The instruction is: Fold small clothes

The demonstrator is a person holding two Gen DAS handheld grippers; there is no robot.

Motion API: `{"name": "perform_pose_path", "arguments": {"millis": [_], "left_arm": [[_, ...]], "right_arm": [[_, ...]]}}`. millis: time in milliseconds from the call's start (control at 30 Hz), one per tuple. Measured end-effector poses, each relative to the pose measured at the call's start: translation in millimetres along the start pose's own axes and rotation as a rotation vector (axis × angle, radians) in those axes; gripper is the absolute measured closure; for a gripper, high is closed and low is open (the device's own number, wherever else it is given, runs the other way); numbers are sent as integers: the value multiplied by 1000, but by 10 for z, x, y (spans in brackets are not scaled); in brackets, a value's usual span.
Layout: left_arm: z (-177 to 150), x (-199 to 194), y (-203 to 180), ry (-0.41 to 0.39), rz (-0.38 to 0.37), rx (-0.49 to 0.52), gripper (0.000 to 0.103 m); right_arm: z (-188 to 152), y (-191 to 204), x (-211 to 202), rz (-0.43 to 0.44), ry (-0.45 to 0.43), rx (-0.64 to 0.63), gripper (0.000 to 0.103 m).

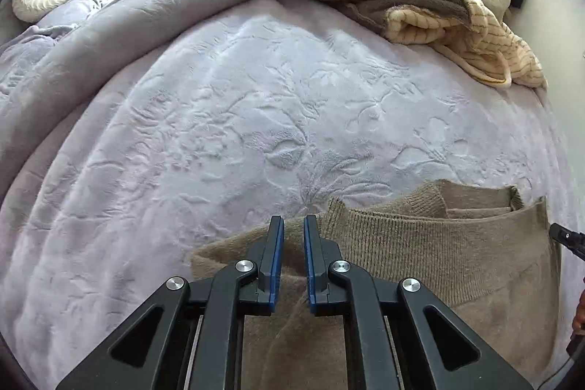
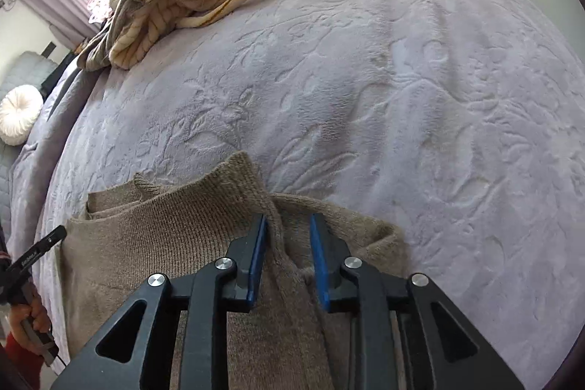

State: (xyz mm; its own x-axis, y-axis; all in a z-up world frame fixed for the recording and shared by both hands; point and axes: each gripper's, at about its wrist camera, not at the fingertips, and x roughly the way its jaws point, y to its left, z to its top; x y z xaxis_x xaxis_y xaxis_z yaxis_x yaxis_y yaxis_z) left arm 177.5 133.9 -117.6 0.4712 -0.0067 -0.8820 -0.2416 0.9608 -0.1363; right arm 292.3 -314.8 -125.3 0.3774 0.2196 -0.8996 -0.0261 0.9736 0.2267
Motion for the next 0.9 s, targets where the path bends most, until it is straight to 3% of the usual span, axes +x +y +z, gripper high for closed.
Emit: {"name": "perform_pose_path", "arguments": {"millis": [133,233,267,333,367,433,500,733,900], "left_arm": [[-27,-253,37,39,-215,8,91],[-141,-152,-135,101,-326,52,91],[-202,-51,-214,119,-312,54,91],[-326,222,-239,160,-207,21,91],[-369,316,-147,166,-217,-25,91],[-430,327,95,139,-326,-147,91],[-466,270,253,137,-338,-189,91],[-584,75,299,147,-220,-84,91],[-768,-47,324,158,-183,-58,91]], "right_arm": [[-162,117,-319,95,-22,-45,88],[-343,284,-286,149,20,-99,88],[-408,327,-203,143,40,-112,88],[-511,344,20,110,78,-114,88],[-554,304,92,105,75,-114,92],[-588,192,112,126,43,-108,99],[-578,87,75,149,45,-77,103],[-533,36,-39,94,46,-56,101],[-627,-36,-133,69,52,-46,100]]}}
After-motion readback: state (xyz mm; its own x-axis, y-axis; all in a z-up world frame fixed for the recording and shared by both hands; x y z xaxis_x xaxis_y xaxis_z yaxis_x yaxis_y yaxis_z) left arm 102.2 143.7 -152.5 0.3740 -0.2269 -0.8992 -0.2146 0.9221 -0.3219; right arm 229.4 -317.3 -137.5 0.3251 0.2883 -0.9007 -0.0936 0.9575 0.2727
